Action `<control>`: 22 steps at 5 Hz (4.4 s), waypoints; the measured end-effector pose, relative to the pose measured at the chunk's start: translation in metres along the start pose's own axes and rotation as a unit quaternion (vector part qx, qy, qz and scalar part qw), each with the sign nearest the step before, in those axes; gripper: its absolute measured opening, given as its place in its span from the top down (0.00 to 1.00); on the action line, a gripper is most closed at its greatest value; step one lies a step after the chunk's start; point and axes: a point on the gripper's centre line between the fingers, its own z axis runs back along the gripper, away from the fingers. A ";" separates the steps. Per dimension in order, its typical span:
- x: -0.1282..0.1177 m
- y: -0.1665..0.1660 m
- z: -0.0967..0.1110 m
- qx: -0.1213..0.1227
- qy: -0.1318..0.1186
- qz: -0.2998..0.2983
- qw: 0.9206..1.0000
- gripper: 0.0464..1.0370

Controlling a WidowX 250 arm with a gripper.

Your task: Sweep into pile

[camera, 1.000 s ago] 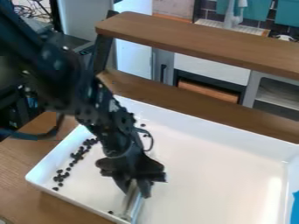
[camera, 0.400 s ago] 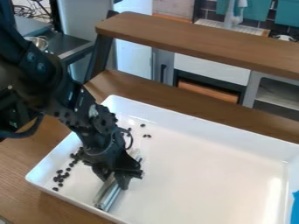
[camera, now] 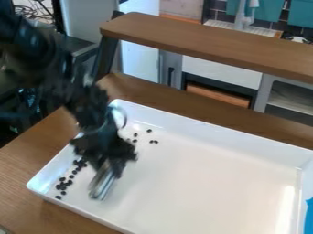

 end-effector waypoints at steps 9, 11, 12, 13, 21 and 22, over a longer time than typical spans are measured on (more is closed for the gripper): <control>0.075 -0.013 -0.049 0.040 -0.049 0.105 0.992 0.66; 0.071 0.042 -0.039 0.073 -0.039 0.233 0.969 0.66; 0.056 0.047 -0.034 0.090 -0.029 0.247 0.964 0.66; 0.037 0.049 -0.027 0.096 -0.015 0.231 0.968 0.66; -0.022 -0.250 -0.043 0.028 -0.013 0.226 0.974 0.66; -0.026 -0.241 -0.051 0.031 -0.029 0.221 0.974 0.66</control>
